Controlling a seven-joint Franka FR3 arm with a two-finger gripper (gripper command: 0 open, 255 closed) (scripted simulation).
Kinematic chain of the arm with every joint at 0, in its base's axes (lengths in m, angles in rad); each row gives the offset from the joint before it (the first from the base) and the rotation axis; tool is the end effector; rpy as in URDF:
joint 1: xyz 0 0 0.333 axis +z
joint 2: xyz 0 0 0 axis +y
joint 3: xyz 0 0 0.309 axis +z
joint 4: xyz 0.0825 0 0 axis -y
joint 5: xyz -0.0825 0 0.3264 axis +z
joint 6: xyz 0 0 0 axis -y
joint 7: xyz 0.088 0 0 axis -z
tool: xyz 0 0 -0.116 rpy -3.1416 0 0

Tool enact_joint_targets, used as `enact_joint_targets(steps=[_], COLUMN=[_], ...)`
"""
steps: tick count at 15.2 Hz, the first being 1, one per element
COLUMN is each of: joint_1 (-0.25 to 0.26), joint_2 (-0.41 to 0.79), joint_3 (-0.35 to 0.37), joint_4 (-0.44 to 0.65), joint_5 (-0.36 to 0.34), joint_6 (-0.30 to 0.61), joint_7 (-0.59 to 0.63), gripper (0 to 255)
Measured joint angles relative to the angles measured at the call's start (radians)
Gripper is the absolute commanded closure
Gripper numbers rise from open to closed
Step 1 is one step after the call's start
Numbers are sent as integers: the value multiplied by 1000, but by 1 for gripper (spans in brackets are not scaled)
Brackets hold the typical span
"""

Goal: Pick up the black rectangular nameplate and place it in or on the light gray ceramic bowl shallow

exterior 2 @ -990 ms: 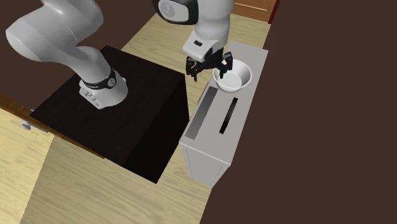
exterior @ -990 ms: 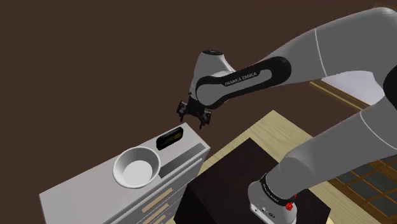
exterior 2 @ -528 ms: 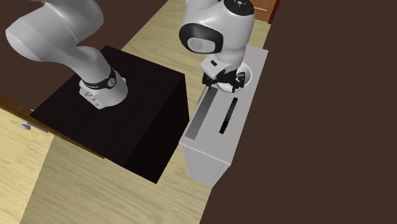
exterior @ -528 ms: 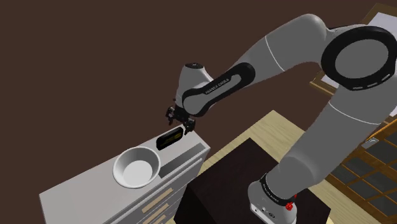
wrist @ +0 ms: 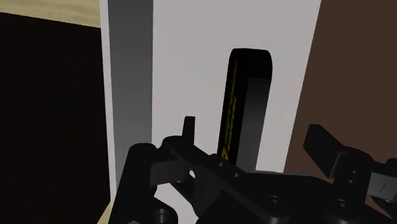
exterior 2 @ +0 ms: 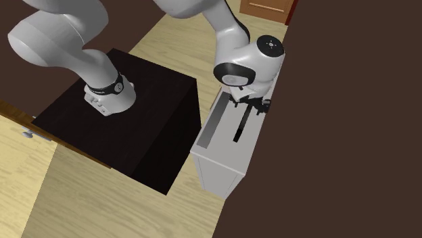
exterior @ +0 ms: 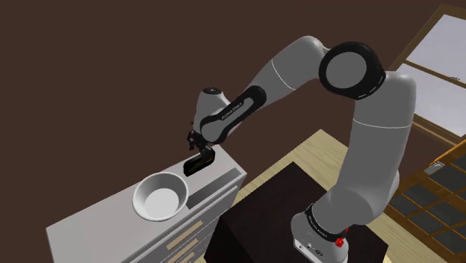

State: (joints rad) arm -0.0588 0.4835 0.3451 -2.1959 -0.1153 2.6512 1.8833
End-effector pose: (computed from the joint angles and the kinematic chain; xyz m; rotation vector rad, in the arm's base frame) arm 0.5022 0.1510 0.2092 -2.2230 2.1385 0.1367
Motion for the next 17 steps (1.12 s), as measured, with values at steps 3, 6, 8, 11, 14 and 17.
enact_joint_targets(steps=[3, 6, 8, 11, 14, 17], joint_1=[25, 42, 52, 55, 55, 55], joint_2=[60, 99, 123, 132, 133, 133], joint_3=[-26, -42, -51, -54, -55, -55], joint_4=[33, 43, 49, 55, 56, 56], joint_5=[-16, -29, -37, -39, -40, -40], joint_6=[28, 57, 76, 79, 79, 79], joint_7=[32, 46, 52, 54, 54, 54], gripper=[0, 0, 0, 0, 0, 255])
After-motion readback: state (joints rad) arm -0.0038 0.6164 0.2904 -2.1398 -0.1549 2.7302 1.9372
